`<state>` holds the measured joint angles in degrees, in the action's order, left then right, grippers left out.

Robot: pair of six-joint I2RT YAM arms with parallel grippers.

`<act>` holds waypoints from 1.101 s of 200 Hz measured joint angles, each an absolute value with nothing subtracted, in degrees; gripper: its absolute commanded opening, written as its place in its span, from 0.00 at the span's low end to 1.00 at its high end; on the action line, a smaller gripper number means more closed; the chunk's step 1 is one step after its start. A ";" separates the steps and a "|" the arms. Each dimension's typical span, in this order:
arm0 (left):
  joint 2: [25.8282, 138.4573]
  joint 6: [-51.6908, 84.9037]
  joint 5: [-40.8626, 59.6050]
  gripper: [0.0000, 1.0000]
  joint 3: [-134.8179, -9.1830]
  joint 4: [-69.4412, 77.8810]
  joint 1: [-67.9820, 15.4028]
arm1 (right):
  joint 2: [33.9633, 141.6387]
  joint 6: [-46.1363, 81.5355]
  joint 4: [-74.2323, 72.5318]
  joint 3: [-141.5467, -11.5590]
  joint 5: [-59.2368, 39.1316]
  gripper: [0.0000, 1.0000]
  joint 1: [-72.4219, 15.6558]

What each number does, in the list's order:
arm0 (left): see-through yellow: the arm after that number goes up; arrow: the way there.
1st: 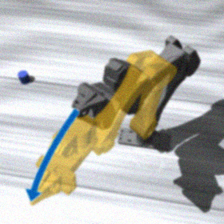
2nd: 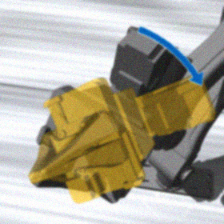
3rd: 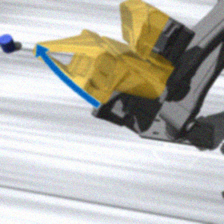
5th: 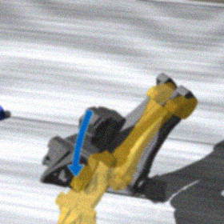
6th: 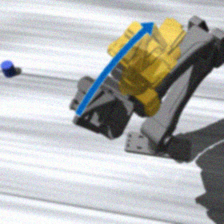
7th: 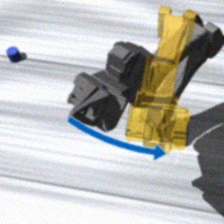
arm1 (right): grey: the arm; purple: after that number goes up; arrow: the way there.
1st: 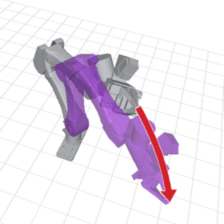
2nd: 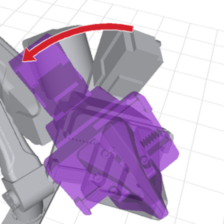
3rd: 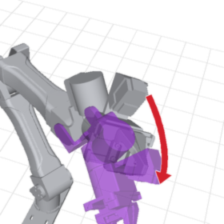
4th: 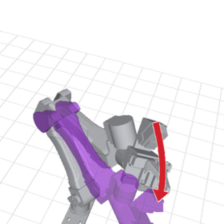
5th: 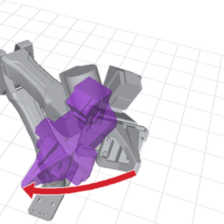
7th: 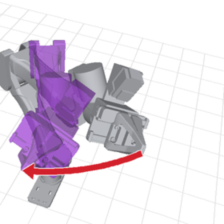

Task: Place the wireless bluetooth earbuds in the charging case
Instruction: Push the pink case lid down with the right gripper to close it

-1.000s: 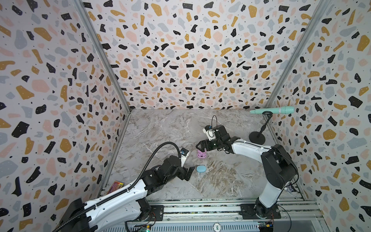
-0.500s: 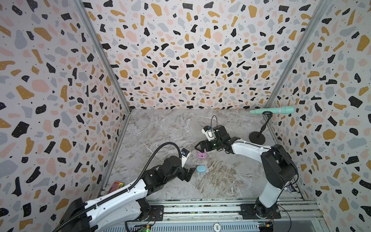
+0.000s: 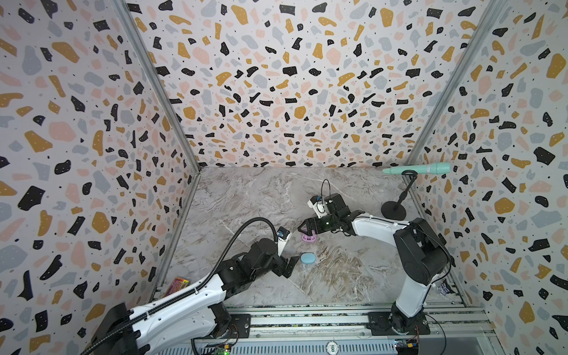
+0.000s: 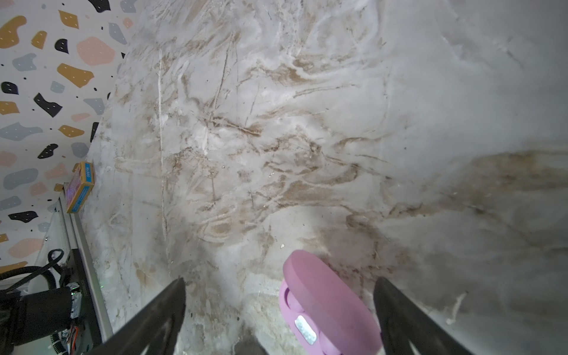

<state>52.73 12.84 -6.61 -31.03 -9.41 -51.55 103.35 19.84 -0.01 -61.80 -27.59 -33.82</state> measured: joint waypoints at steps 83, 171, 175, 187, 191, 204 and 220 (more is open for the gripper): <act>52.73 12.84 -6.96 1.00 -31.03 -9.41 -51.55 | 103.35 19.86 -0.08 -61.34 -27.68 0.95 -34.15; 52.73 12.84 -6.96 1.00 -31.03 -9.41 -51.55 | 103.22 19.84 -0.10 -60.95 -27.62 0.94 -34.76; 52.73 12.84 -6.96 1.00 -31.03 -9.41 -51.55 | 103.11 19.81 -0.10 -60.88 -27.59 0.94 -34.79; 52.73 12.84 -6.96 1.00 -31.03 -9.41 -51.55 | 102.85 19.84 -0.08 -60.80 -27.59 0.94 -34.87; 52.73 12.82 -6.96 1.00 -31.03 -9.41 -51.55 | 102.74 19.81 -0.10 -60.80 -27.59 0.94 -34.89; 52.73 12.82 -6.96 1.00 -31.03 -9.41 -51.55 | 102.35 19.81 -0.10 -60.80 -27.57 0.94 -34.98; 52.73 12.84 -6.96 1.00 -31.03 -9.41 -51.55 | 101.89 19.81 -0.10 -60.77 -27.46 0.94 -35.03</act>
